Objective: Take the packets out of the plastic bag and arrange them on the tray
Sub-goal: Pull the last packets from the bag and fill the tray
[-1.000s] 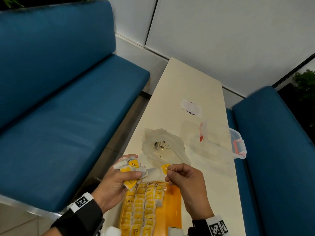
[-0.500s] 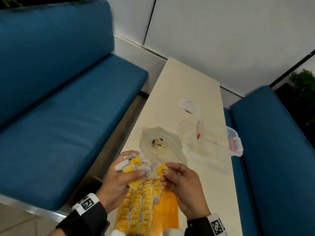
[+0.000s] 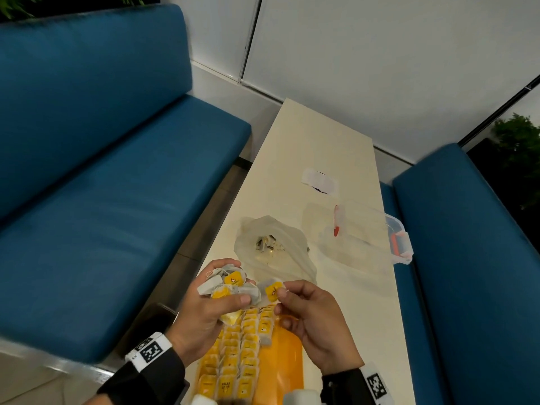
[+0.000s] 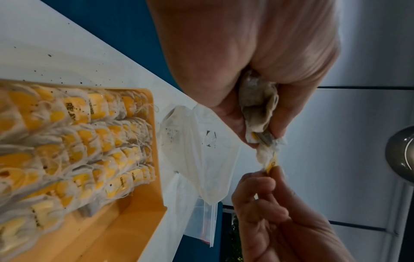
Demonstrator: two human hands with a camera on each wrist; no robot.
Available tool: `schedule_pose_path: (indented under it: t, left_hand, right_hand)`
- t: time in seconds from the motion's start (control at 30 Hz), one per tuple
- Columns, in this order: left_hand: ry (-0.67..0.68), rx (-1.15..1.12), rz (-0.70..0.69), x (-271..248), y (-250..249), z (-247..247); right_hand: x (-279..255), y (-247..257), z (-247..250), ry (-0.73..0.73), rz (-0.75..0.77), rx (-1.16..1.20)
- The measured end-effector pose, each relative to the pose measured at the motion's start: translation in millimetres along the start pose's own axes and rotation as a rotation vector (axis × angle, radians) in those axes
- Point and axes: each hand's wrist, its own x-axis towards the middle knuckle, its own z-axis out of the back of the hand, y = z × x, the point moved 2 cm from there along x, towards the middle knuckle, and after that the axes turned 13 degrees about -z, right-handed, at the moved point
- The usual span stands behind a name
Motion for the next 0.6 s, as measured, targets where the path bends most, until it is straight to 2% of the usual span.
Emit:
schedule_pose_path:
  t: [0.13, 0.2, 0.27, 0.33, 0.5, 0.6]
  left_hand:
    - [-0.050, -0.003, 0.024, 2, 1, 7]
    - [-0.092, 0.005, 0.025, 3, 0, 12]
    - [-0.137, 0.019, 0.029, 4, 1, 19]
    - [-0.171, 0.038, 0.040, 3, 2, 27]
    - [-0.219, 0.101, 0.074, 1, 11, 45]
    - [-0.217, 0.124, 0.105, 0, 17, 51]
  right_hand:
    - [-6, 13, 9, -0.224, 0.358, -0.397]
    - [-8, 20, 12, -0.219, 0.464, -0.510]
    - [-2, 19, 15, -0.216, 0.436, -0.703]
    - [9, 10, 22, -0.226, 0.326, -0.853]
    - [33, -3, 45, -0.177, 0.181, -0.757]
    - [46, -18, 51, -0.147, 0.107, -0.780]
